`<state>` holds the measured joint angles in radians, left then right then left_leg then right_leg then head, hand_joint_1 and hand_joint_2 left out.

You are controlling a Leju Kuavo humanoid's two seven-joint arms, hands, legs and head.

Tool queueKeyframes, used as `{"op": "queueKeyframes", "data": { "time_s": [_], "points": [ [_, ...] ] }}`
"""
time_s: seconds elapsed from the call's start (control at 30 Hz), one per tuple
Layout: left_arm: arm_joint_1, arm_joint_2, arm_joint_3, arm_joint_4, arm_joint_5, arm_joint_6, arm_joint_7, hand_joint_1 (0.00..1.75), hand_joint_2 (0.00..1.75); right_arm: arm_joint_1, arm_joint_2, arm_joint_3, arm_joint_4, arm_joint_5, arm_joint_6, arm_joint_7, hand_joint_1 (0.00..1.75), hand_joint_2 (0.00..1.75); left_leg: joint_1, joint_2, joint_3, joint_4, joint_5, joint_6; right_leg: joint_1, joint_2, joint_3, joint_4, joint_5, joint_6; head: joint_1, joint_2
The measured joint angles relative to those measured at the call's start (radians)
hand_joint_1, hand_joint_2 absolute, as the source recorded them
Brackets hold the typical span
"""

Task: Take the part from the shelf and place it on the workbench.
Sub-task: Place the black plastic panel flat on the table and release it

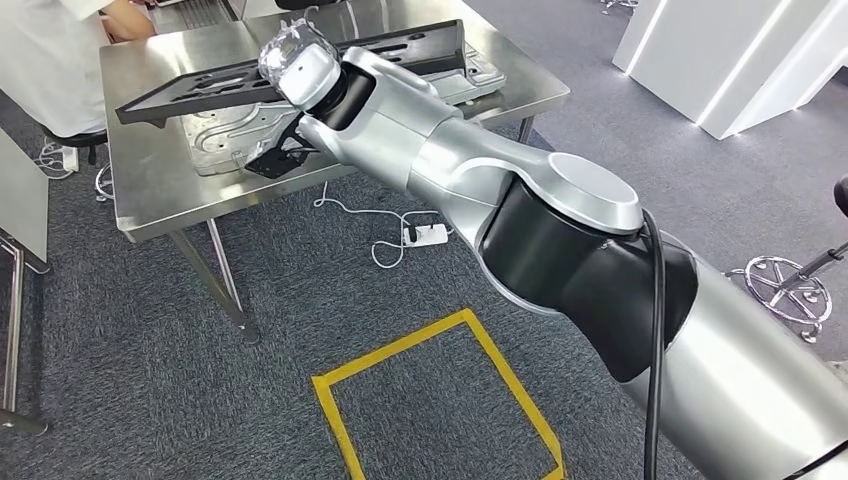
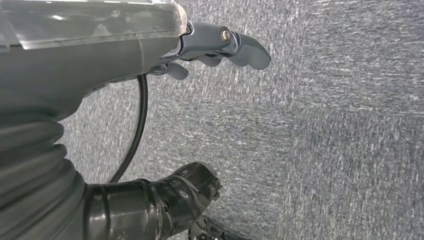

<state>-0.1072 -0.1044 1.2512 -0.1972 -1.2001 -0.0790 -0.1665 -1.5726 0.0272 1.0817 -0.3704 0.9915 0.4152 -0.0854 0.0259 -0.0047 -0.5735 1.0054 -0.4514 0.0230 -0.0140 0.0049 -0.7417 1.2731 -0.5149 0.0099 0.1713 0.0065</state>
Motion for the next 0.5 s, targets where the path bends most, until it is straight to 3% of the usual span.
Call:
{"op": "queueKeyframes", "data": {
  "time_s": [0.07,0.1,0.13,0.2,0.3,0.33,0.43,0.47,0.5],
  "points": [
    [0.003,0.000,0.000,0.000,0.000,0.000,0.000,0.00,1.75,0.002,-0.002,0.000,0.000,0.000,0.000,0.000,1.75,1.75,0.000,-0.002,0.020,0.004,-0.020,-0.007,-0.001,-0.002,0.042,-0.132,0.092,-0.003,0.000,0.000],
    [0.003,0.000,0.000,0.000,0.000,0.000,0.000,0.00,1.75,0.001,-0.002,0.000,0.000,0.000,0.000,0.000,1.75,1.75,-0.001,-0.002,0.025,0.006,-0.028,-0.012,0.002,-0.003,0.065,-0.187,0.117,-0.005,0.000,0.000],
    [0.002,0.000,0.000,0.000,0.000,0.000,0.000,0.00,1.75,0.000,-0.002,0.000,-0.001,-0.001,0.000,0.000,1.75,1.75,-0.002,-0.003,0.027,0.007,-0.033,-0.018,0.005,-0.003,0.078,-0.218,0.123,-0.009,0.000,0.000],
    [0.000,0.001,0.000,0.000,0.000,0.000,0.000,0.00,1.75,0.001,-0.002,0.000,-0.001,-0.001,0.002,-0.001,1.75,1.75,-0.003,-0.003,0.029,0.003,-0.037,-0.029,0.012,-0.002,0.087,-0.232,0.109,-0.019,0.000,0.000],
    [0.001,0.000,0.000,0.000,0.000,0.000,0.000,0.00,1.75,0.002,-0.003,0.000,-0.002,-0.001,0.003,0.000,1.75,1.75,0.000,0.000,0.019,0.035,-0.061,-0.043,0.006,0.000,0.103,-0.243,0.101,-0.038,0.000,0.000],
    [0.001,0.000,0.000,0.000,0.000,0.000,0.000,0.00,1.75,0.001,-0.003,0.000,-0.002,-0.001,0.003,0.000,1.75,1.75,0.001,0.001,-0.006,0.086,-0.082,-0.045,0.004,0.000,0.110,-0.246,0.097,-0.044,0.000,0.000],
    [0.001,0.002,0.000,0.000,0.000,0.000,0.000,0.00,1.75,0.005,-0.002,0.000,-0.002,-0.002,0.004,-0.001,1.75,1.75,0.000,0.002,-0.127,0.284,-0.135,-0.048,0.011,0.003,0.129,-0.247,0.081,-0.057,0.000,0.000],
    [0.002,0.003,0.000,0.000,0.000,0.000,0.000,0.00,1.75,0.007,-0.002,0.000,-0.002,-0.002,0.004,-0.001,1.75,1.75,0.000,0.002,-0.151,0.304,-0.123,-0.047,0.014,0.004,0.137,-0.247,0.075,-0.058,0.000,0.000],
    [0.002,0.003,0.000,0.000,0.000,0.000,0.000,0.00,1.75,0.008,-0.002,0.000,-0.002,-0.002,0.005,-0.001,1.75,1.75,-0.001,0.002,-0.155,0.284,-0.090,-0.044,0.017,0.005,0.146,-0.246,0.068,-0.059,0.000,0.000]
  ]
}}
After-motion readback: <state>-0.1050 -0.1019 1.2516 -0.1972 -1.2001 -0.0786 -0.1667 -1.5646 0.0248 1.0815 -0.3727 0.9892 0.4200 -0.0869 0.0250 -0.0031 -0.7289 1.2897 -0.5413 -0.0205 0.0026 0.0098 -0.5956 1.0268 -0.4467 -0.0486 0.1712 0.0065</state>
